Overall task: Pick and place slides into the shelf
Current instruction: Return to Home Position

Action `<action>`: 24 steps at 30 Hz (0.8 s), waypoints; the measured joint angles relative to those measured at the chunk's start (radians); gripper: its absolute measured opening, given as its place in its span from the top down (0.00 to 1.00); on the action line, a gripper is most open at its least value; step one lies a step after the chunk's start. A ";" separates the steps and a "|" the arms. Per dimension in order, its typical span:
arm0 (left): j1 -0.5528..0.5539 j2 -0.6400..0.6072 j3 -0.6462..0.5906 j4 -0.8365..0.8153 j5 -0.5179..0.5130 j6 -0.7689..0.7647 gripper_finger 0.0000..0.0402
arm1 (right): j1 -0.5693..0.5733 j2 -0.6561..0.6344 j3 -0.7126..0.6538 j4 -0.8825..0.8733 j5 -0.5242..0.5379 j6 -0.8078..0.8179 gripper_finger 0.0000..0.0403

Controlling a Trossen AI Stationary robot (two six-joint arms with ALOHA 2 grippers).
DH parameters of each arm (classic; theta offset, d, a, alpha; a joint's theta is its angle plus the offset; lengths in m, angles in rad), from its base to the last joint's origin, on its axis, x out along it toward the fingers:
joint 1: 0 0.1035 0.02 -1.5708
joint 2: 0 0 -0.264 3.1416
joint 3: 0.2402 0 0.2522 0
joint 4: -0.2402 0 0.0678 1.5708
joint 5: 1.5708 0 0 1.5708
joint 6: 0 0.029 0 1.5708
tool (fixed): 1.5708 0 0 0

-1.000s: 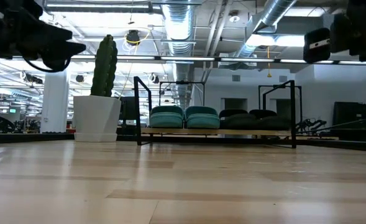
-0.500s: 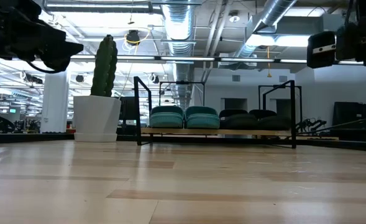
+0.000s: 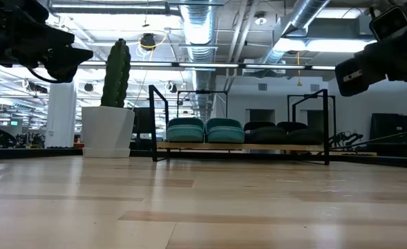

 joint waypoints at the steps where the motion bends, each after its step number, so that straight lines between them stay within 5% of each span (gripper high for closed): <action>1: 0.000 0.000 0.000 0.000 0.000 -0.004 0.45 | 0.000 0.000 0.000 0.005 0.001 0.020 0.85; 14: 0.000 0.000 -0.001 0.000 0.000 0.016 0.45 | 0.000 0.000 0.000 0.006 0.207 0.365 0.85; 24: 0.000 0.000 -0.001 -0.001 0.000 0.032 0.45 | 0.040 0.000 0.000 -0.019 0.208 0.413 0.85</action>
